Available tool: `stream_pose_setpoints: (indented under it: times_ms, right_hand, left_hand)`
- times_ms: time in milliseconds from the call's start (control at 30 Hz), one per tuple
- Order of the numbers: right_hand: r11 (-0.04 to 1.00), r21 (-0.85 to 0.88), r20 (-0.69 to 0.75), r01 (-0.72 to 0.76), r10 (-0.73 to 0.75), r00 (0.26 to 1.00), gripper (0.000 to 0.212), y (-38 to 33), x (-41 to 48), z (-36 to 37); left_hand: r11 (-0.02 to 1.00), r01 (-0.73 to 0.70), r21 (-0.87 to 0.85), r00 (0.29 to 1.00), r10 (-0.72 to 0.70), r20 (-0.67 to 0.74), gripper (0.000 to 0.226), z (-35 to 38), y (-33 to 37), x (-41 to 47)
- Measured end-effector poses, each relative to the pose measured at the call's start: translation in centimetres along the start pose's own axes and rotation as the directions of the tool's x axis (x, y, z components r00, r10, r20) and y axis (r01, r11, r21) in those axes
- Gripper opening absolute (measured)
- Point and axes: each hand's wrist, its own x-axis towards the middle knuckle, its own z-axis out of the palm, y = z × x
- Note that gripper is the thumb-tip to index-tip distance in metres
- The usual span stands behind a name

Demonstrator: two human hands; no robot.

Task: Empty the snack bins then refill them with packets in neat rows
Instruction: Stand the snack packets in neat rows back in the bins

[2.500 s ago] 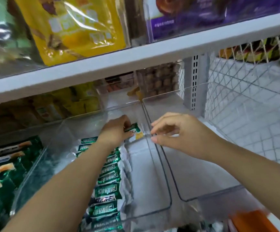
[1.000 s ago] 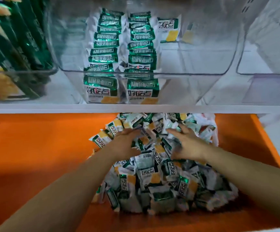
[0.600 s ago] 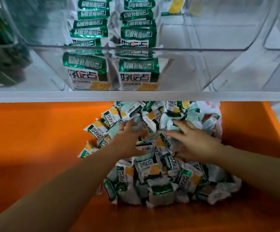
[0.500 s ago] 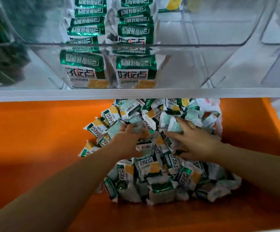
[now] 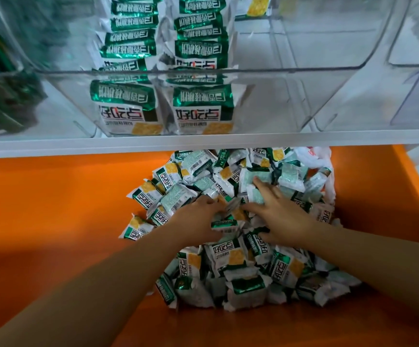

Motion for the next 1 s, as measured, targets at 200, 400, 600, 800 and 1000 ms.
stream_pose_setpoints:
  times_ms: [200, 400, 600, 800, 1000]
  right_hand:
    - [0.992, 0.128, -0.030, -0.004, 0.008, 1.000, 0.074, 0.0, 0.5, 0.1]
    - [0.916, 0.400, -0.016, -0.039, 0.049, 0.999, 0.078, 0.3, -0.1, -0.5]
    - [0.544, 0.818, 0.039, -0.187, 0.273, 0.961, 0.022, 1.7, 0.7, -1.3]
    - [0.225, 0.893, 0.301, -0.390, 0.348, 0.888, 0.068, 2.7, 1.3, 0.1]
    - [0.146, 0.803, 0.519, -0.578, 0.305, 0.798, 0.085, 1.9, 1.9, -0.6]
  left_hand:
    - [1.000, 0.004, -0.015, 1.000, -0.005, -0.019, 0.078, 0.4, -0.3, 0.0]
    - [0.989, -0.017, -0.145, 0.998, 0.007, -0.066, 0.081, 0.1, -0.3, -0.2]
    - [0.981, -0.011, -0.193, 0.999, 0.002, -0.050, 0.082, 0.1, -0.5, -0.2]
    - [0.988, -0.019, -0.156, 0.999, 0.011, -0.052, 0.083, 0.2, -0.5, -0.1]
    - [0.983, -0.023, -0.185, 0.997, 0.009, -0.079, 0.086, 0.7, -0.5, -0.3]
